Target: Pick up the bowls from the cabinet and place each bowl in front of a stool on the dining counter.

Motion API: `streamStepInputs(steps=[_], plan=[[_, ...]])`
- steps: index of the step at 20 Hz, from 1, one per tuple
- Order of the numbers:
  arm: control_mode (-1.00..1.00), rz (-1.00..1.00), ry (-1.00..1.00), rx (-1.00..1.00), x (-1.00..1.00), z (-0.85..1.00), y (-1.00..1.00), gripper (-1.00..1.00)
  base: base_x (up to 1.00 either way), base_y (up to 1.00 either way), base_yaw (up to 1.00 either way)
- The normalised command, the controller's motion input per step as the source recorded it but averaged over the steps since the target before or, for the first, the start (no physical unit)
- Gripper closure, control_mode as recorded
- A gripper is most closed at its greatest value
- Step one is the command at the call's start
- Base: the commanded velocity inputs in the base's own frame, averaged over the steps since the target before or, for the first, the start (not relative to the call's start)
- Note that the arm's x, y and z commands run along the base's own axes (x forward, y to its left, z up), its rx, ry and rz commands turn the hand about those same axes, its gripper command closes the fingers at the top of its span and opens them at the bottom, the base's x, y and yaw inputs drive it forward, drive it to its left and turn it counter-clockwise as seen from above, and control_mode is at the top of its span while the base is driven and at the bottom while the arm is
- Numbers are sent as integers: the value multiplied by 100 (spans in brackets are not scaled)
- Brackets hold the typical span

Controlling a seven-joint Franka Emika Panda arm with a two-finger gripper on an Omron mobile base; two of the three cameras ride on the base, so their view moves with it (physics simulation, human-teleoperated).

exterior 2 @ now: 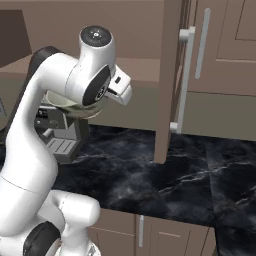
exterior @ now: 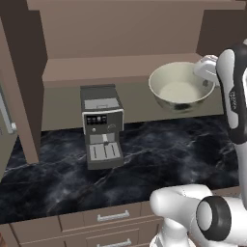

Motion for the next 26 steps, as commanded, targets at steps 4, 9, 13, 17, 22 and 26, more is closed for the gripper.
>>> streamStepInputs(steps=[4, 9, 13, 17, 22, 26], plan=[[100, 3, 1, 0, -21, -5, 3, 100, -67, 17, 7], [100, 0, 0, 0, 0, 0, 0, 100, -89, 37, 8], [100, 0, 0, 0, 0, 0, 0, 100, -99, 39, 7], [100, 0, 0, 0, 0, 0, 0, 100, -100, 54, 3], [100, 0, 0, 0, 0, 0, 0, 100, -100, 72, 2], [100, 0, 0, 0, 0, 0, 0, 100, -100, 79, 2]])
